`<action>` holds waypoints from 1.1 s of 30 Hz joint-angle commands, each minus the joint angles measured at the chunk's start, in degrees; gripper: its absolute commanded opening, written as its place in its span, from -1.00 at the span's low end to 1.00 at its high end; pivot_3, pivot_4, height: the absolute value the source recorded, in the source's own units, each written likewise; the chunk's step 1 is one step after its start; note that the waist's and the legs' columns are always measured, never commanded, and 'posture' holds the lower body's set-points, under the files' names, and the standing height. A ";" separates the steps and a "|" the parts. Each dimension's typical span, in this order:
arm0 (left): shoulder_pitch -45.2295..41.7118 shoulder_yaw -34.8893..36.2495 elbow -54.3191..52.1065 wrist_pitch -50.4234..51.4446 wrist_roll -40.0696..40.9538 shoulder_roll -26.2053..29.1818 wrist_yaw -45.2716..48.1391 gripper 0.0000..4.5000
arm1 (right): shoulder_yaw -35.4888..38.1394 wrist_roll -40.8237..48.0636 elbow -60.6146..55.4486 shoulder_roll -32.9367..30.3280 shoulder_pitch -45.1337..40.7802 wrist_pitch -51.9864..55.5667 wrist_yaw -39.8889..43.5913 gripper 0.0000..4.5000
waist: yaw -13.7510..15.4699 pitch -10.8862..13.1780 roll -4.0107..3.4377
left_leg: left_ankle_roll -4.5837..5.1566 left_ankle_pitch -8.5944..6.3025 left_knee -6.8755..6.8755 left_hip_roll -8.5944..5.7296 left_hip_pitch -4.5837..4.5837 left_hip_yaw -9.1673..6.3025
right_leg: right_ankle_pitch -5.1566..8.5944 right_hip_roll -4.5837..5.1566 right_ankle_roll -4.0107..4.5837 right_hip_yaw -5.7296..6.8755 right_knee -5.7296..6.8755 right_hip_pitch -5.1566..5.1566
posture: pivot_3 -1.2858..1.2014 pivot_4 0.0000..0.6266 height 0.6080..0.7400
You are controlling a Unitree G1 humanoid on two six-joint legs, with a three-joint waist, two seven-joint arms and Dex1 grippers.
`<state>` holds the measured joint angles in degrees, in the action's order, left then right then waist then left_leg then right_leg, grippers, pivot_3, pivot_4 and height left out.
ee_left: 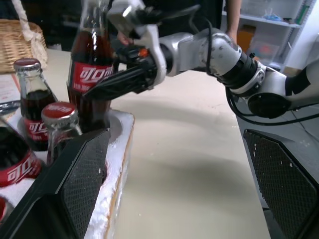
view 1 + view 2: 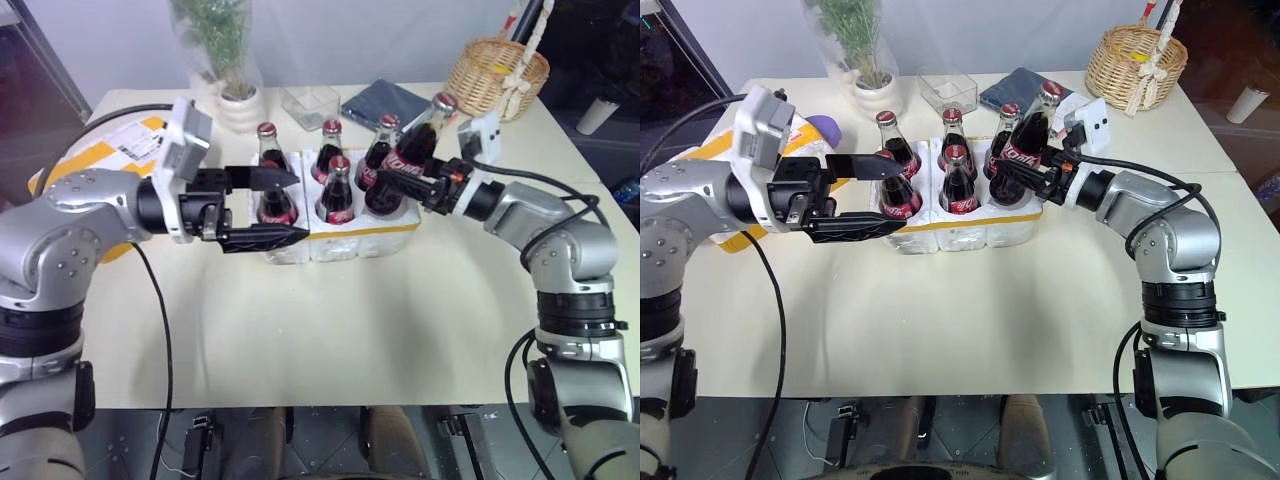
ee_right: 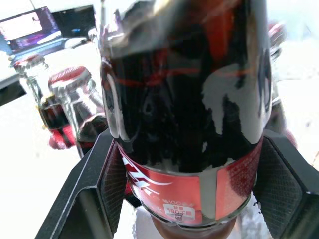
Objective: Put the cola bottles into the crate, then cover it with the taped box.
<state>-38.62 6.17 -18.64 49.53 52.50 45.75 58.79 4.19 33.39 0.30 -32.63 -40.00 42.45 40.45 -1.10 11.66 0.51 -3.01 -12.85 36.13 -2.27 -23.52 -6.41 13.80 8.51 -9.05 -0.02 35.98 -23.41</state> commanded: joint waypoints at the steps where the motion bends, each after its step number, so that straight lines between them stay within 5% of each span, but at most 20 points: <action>1: 0.03 2.48 -2.06 -0.92 0.54 0.95 -0.52 1.00 | -0.19 -1.07 -0.94 -1.18 0.16 -1.39 2.09 0.25 | 0.02 0.00 0.00 | 0.00 0.00 0.01 0.00 0.00 0.00 | 0.00 0.01 0.00 0.00 -0.01 0.01 | 0.03 -0.52 0.96; 5: 0.58 2.62 -1.94 -1.35 -0.26 1.51 -0.74 1.00 | -2.31 -2.09 -1.09 -2.41 1.27 -0.52 5.25 0.25 | 0.00 0.00 0.00 | 0.00 0.00 0.01 0.00 0.00 0.00 | 0.00 0.00 0.00 0.00 0.00 0.02 | 0.03 -0.52 0.96; 7: 1.19 2.26 -1.74 -2.34 -1.83 2.26 -0.44 1.00 | -3.66 -3.59 -0.49 -2.55 1.27 -0.79 5.66 0.71 | -0.09 0.00 0.00 | 0.00 0.00 -0.01 0.00 0.00 0.01 | 0.00 0.00 0.00 0.00 0.00 0.00 | 0.03 -0.52 0.96; 9: 2.15 2.20 -1.62 -3.59 -3.58 3.04 -0.45 1.00 | -4.40 -4.43 -0.05 -2.53 0.83 -0.42 5.72 0.97 | -0.16 0.00 0.00 | 0.00 0.00 -0.03 0.01 0.01 0.00 | 0.00 -0.02 0.00 0.00 -0.02 0.00 | 0.03 -0.52 0.96; 16: 13.84 6.28 0.58 -15.23 -19.20 10.39 -3.50 1.00 | -0.32 -2.00 -6.13 -7.00 2.53 0.51 9.72 0.97 | 0.03 0.00 -0.01 | 0.00 0.00 -0.09 0.01 0.02 0.01 | 0.02 -0.01 0.03 -0.01 -0.02 -0.02 | 0.03 -0.52 0.96; 25: 40.38 35.96 3.83 -24.08 -34.09 14.35 -5.96 1.00 | 20.69 13.07 -13.57 -23.32 9.88 9.31 19.15 0.97 | 0.30 0.00 0.00 | 0.01 -0.02 -0.20 0.04 0.03 0.04 | 0.04 0.02 0.06 0.02 -0.19 0.03 | 0.03 -0.52 0.96; 28: 47.55 31.65 9.67 -32.93 -48.46 16.37 -13.16 1.00 | 24.22 13.43 -12.67 -29.29 12.50 8.74 23.60 0.97 | 0.34 -0.05 -0.12 | 0.01 -0.03 -0.21 0.07 0.06 0.17 | 0.14 0.05 0.25 0.03 -0.35 0.07 | 0.03 -0.52 0.96; 33: 44.09 24.78 12.89 -30.66 -55.05 13.77 -23.59 1.00 | 24.19 12.27 -9.55 -32.40 10.93 5.91 24.93 0.97 | 0.47 -0.09 0.03 | 0.00 -0.03 -0.10 0.12 0.04 0.18 | 0.14 0.05 0.31 0.04 -0.57 0.20 | 0.03 -0.52 0.96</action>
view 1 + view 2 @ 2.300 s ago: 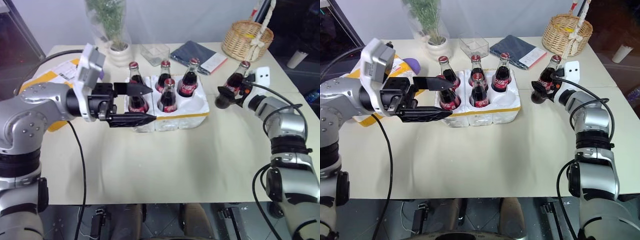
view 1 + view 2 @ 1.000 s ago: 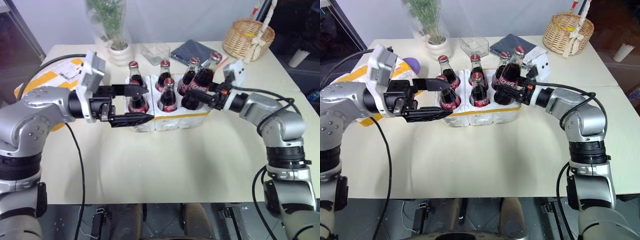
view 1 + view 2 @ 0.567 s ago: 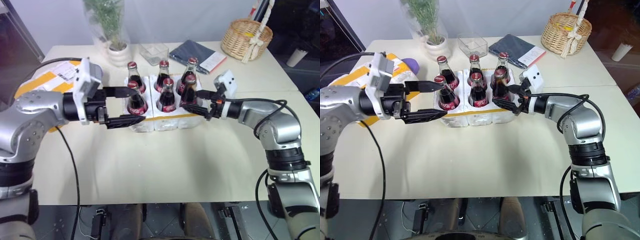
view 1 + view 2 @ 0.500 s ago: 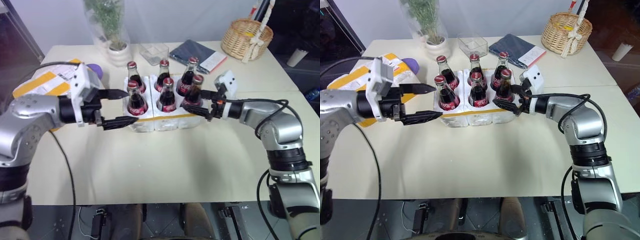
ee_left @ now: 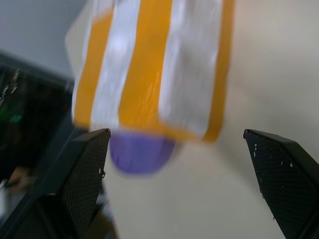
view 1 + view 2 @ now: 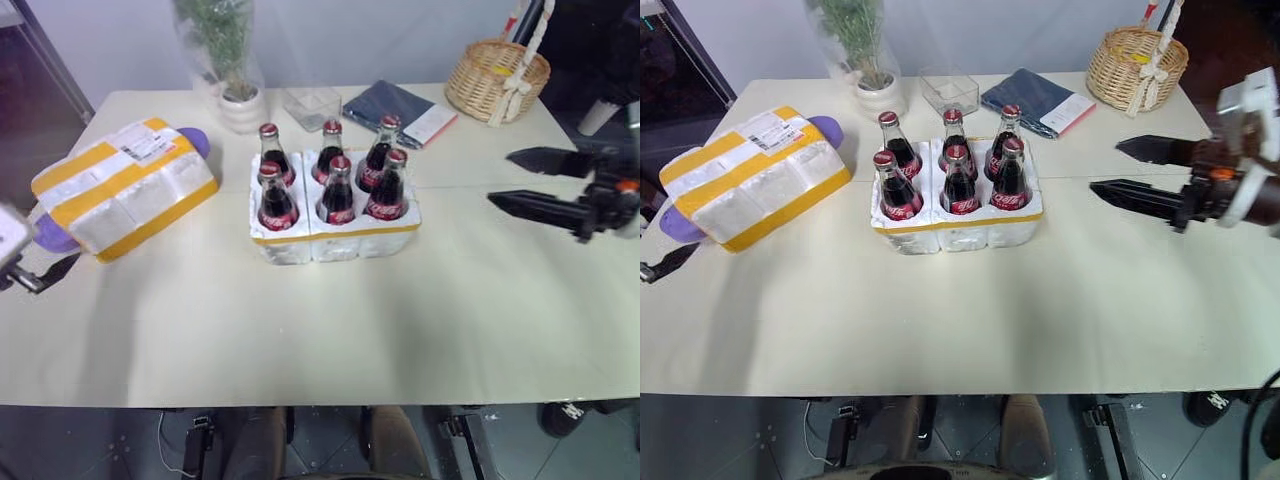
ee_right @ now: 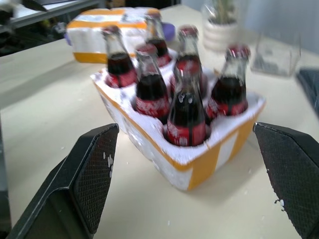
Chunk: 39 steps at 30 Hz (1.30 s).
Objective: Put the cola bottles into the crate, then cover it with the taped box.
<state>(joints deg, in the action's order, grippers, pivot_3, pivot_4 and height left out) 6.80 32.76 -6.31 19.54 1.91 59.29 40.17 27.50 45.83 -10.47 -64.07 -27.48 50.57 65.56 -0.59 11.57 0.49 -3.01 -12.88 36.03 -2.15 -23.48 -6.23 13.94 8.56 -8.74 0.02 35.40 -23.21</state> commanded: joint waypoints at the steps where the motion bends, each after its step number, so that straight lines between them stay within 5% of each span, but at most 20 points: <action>1: -1.50 -2.54 1.31 -1.04 -5.68 -0.01 -6.26 1.00 | 0.60 -0.63 1.45 -1.12 -1.60 -2.84 -0.17 0.97 | -0.10 -0.01 0.07 | 0.00 0.00 0.00 0.00 -0.03 0.01 | -0.01 0.00 0.00 0.00 -0.04 -0.02 | 0.03 -0.52 0.96; 10: -12.71 -18.53 23.54 -14.91 -19.01 -0.26 -21.18 1.00 | 5.70 5.82 -3.61 -2.53 1.06 0.56 1.62 0.97 | -0.12 0.00 0.02 | 0.01 0.01 -0.30 -0.01 -0.04 0.02 | -0.15 -0.02 -0.23 0.00 0.13 -0.24 | 0.03 -0.52 0.96; 26: -38.15 -35.65 60.94 -27.73 -27.14 -6.02 -31.62 1.00 | 8.04 9.29 -4.53 -3.78 1.67 2.12 -2.31 0.97 | -0.01 -0.09 0.17 | 0.00 0.01 0.08 -0.09 0.01 0.01 | -0.17 0.03 -0.30 0.00 0.53 -0.15 | 0.03 -0.52 0.96; 29: -40.28 -37.23 64.56 -30.16 -27.53 -5.93 -32.39 0.63 | 7.83 9.60 -4.44 -4.08 1.51 2.00 -2.39 1.00 | -0.08 -0.10 0.16 | 0.00 0.01 0.07 -0.09 0.04 0.00 | -0.15 0.02 -0.31 0.00 0.60 -0.17 | 0.03 -0.52 0.96; 33: -40.98 -37.28 66.16 -31.45 -27.40 -4.72 -33.63 -0.30 | 7.97 9.18 -4.62 -3.93 1.90 1.32 -2.67 1.00 | -0.09 -0.10 0.16 | 0.00 0.01 0.07 -0.09 0.04 0.00 | -0.15 0.03 -0.32 -0.01 0.61 -0.18 | 0.03 -0.52 0.96; 35: -40.81 -36.77 66.11 -31.57 -27.16 -3.64 -34.37 -0.59 | 8.07 7.09 -5.37 -3.53 3.21 -1.04 -2.27 1.00 | -0.09 -0.10 0.16 | 0.00 0.01 0.07 -0.08 0.04 0.00 | -0.14 0.03 -0.32 -0.01 0.61 -0.18 | 0.03 -0.52 0.96; 39: -41.49 -35.68 64.65 -32.12 -26.30 -1.89 -35.27 -0.68 | 7.95 7.21 -3.87 -3.98 4.67 -0.04 -2.11 1.00 | -0.10 -0.10 0.16 | 0.00 0.01 0.08 -0.09 0.03 0.00 | -0.14 0.03 -0.32 -0.01 0.61 -0.18 | 0.03 -0.52 0.96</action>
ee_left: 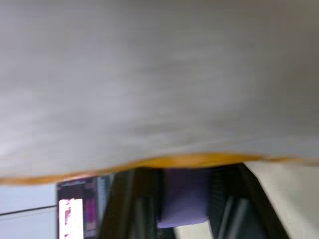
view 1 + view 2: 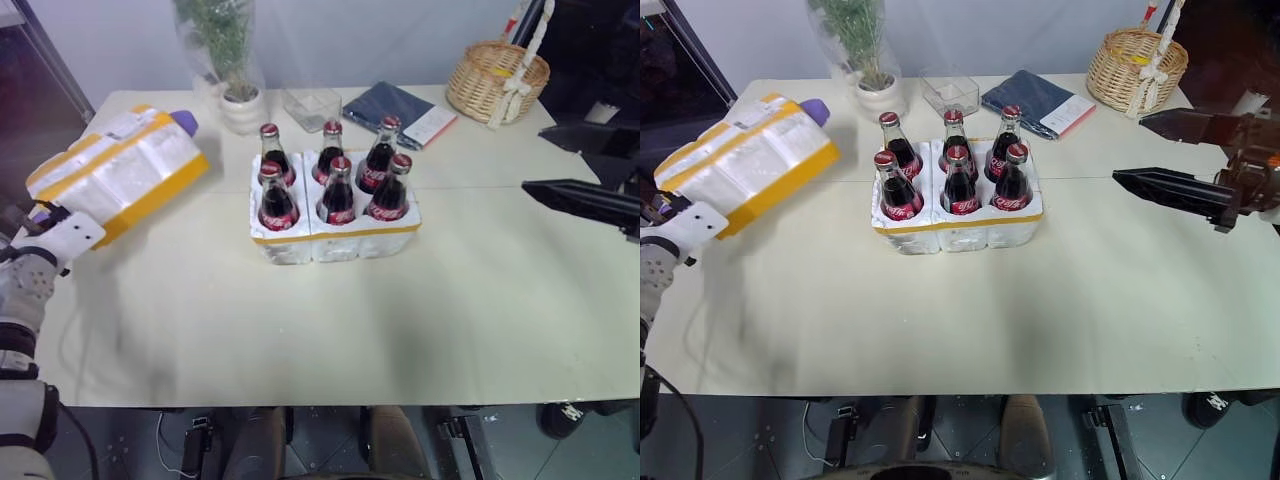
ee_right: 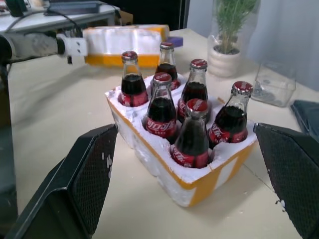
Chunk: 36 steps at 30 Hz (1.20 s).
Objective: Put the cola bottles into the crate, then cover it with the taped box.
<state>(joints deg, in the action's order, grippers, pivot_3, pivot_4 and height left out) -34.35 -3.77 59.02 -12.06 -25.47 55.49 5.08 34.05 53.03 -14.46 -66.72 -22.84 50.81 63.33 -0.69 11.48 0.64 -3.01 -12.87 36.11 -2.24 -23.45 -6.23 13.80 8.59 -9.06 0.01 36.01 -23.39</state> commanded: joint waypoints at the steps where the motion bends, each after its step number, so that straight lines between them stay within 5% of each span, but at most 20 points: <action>1: -0.71 1.42 -1.97 -1.00 1.76 2.30 0.41 -0.68 | 1.31 0.48 0.98 -1.53 0.05 0.66 -0.09 1.00 | 0.00 0.00 0.00 | 0.00 0.00 0.00 0.00 0.00 0.00 | 0.00 0.00 0.00 0.00 0.00 0.00 | 0.03 -0.52 0.96; 8: -0.71 8.92 -25.91 -3.15 15.63 6.21 18.58 -0.68 | 0.44 -3.02 2.31 -2.51 1.98 -2.07 1.11 1.00 | 0.22 0.05 0.11 | -0.02 0.01 0.04 0.00 -0.11 -0.04 | 0.00 0.00 0.01 0.01 -0.02 -0.05 | 0.03 -0.52 0.96; 17: -6.02 10.63 -52.63 13.41 26.36 9.49 36.30 -0.68 | 0.94 -3.61 1.23 -0.33 5.40 -4.07 1.40 1.00 | -0.24 0.06 0.04 | -0.01 0.01 -0.02 0.04 -0.07 0.00 | 0.01 -0.03 0.02 0.00 -0.01 -0.05 | 0.03 -0.52 0.96; 23: -9.55 2.62 -65.85 19.34 19.60 6.65 38.91 -0.68 | 0.74 -2.68 0.09 1.82 5.78 -4.51 -0.44 1.00 | -0.10 0.06 0.04 | -0.01 0.01 0.03 0.00 -0.06 -0.02 | 0.02 -0.03 0.00 -0.01 -0.01 0.02 | 0.03 -0.52 0.96; 33: -6.42 -6.15 -72.62 17.95 1.16 2.55 35.90 -0.68 | 2.53 -0.20 -1.28 3.48 4.95 -3.49 -4.44 1.00 | -0.26 0.07 0.07 | 0.01 0.02 0.02 0.01 -0.05 -0.02 | 0.03 -0.04 -0.01 -0.03 -0.01 0.02 | 0.03 -0.52 0.96; 36: -5.03 -6.41 -75.39 19.04 -0.43 0.20 35.57 -0.19 | 2.58 0.45 -1.69 3.65 5.01 -3.57 -5.18 1.00 | -0.10 0.08 0.08 | 0.01 0.02 0.03 0.01 -0.05 -0.03 | 0.03 -0.05 -0.01 -0.03 0.01 0.02 | 0.03 -0.52 0.96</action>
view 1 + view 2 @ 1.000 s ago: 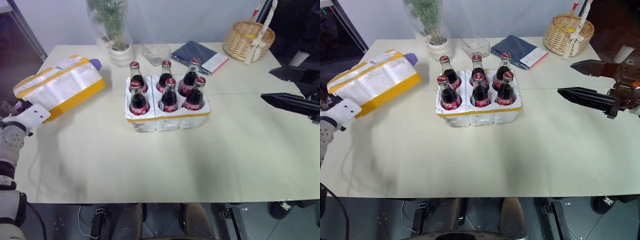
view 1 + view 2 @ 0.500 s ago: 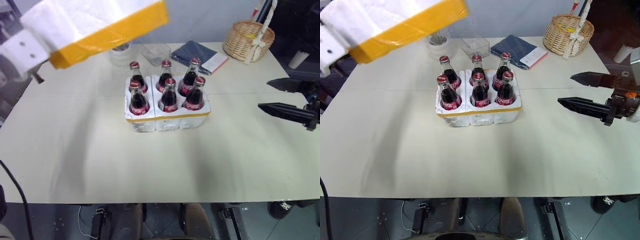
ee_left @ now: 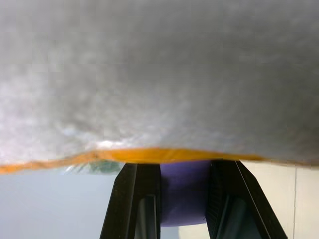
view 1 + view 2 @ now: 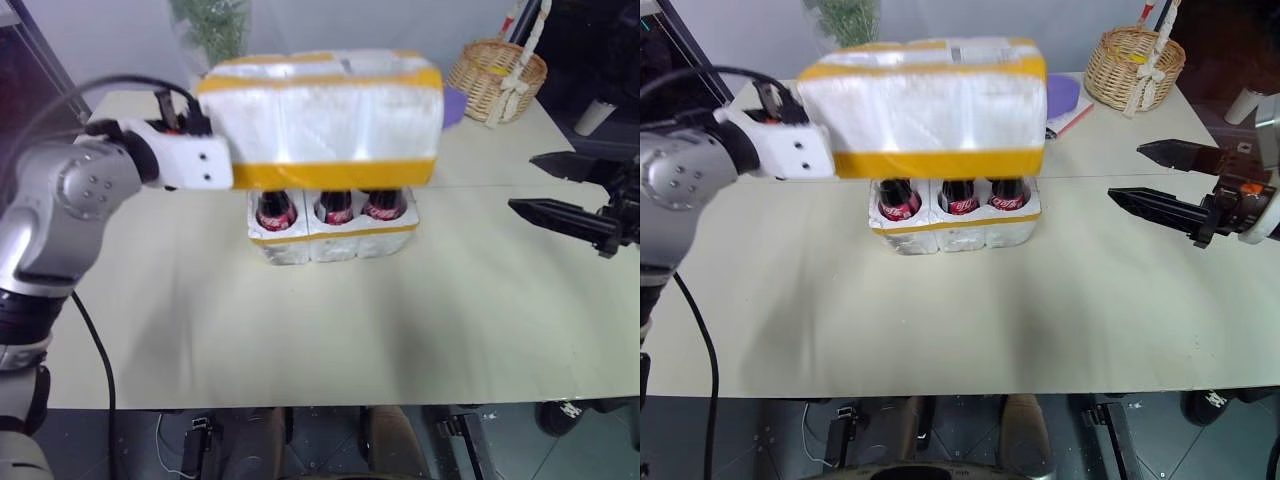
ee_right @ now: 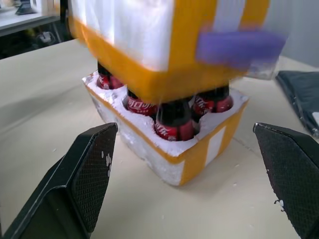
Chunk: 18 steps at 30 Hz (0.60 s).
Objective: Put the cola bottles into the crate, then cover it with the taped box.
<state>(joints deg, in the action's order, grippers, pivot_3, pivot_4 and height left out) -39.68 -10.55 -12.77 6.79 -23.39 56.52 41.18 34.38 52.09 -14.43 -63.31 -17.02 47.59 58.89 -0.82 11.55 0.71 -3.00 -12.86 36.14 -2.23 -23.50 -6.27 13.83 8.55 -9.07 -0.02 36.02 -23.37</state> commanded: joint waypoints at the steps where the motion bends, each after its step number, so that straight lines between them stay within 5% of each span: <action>1: 1.32 0.81 -4.48 0.64 -2.87 -1.15 -0.34 0.03 | 1.90 1.48 -1.79 0.37 -0.99 -0.47 -1.14 1.00 | 0.06 0.00 0.01 | 0.00 0.00 0.00 0.00 0.00 0.00 | 0.00 0.00 0.00 0.00 -0.01 0.01 | 0.03 -0.52 0.96; 5: 6.61 4.07 -6.97 1.34 -2.23 0.06 1.46 0.95 | 1.11 1.62 -1.98 0.72 -1.26 -0.70 -1.96 1.00 | -0.16 0.00 0.00 | 0.00 0.00 0.00 0.00 0.00 0.00 | 0.00 0.01 0.00 0.00 -0.02 0.01 | 0.03 -0.52 0.96; 8: 13.42 9.76 -8.48 -2.23 3.44 2.28 3.78 0.98 | 1.15 1.53 -2.20 0.86 -0.54 -0.64 -1.80 1.00 | -0.36 0.00 0.00 | 0.00 0.00 -0.04 0.02 0.02 0.00 | 0.01 -0.01 0.01 0.00 0.00 -0.02 | 0.03 -0.52 0.96; 13: 27.17 26.57 -5.84 5.18 28.94 1.36 19.03 0.98 | 1.28 0.37 -2.47 0.53 1.90 -1.28 -0.38 1.00 | -0.15 0.00 -0.01 | 0.01 0.00 -0.02 0.03 0.01 -0.01 | 0.01 0.01 0.02 0.00 -0.01 -0.01 | 0.03 -0.52 0.96; 16: 27.22 36.12 -2.83 25.42 52.71 2.89 31.46 0.98 | 0.17 -0.36 -1.54 0.18 2.21 -1.87 0.67 1.00 | 0.18 0.00 -0.01 | 0.01 0.00 0.03 0.03 0.02 -0.01 | 0.01 0.00 0.03 0.01 0.01 0.02 | 0.03 -0.52 0.96; 18: 17.03 39.08 5.53 39.82 64.17 2.24 29.10 0.98 | -0.94 -0.61 -0.76 0.03 1.87 -2.05 1.64 1.00 | 0.59 0.01 0.01 | 0.01 0.00 0.08 0.02 0.03 -0.05 | 0.02 0.01 0.03 0.05 0.01 0.10 | 0.03 -0.52 0.96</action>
<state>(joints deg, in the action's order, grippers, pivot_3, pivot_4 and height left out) -17.37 23.50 -10.46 37.81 31.25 58.06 70.80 33.32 51.71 -15.01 -62.32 -14.51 46.68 59.62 -0.23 11.56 0.73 -3.00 -12.86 36.29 -2.22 -23.47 -6.45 13.86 8.55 -9.06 0.14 36.04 -23.19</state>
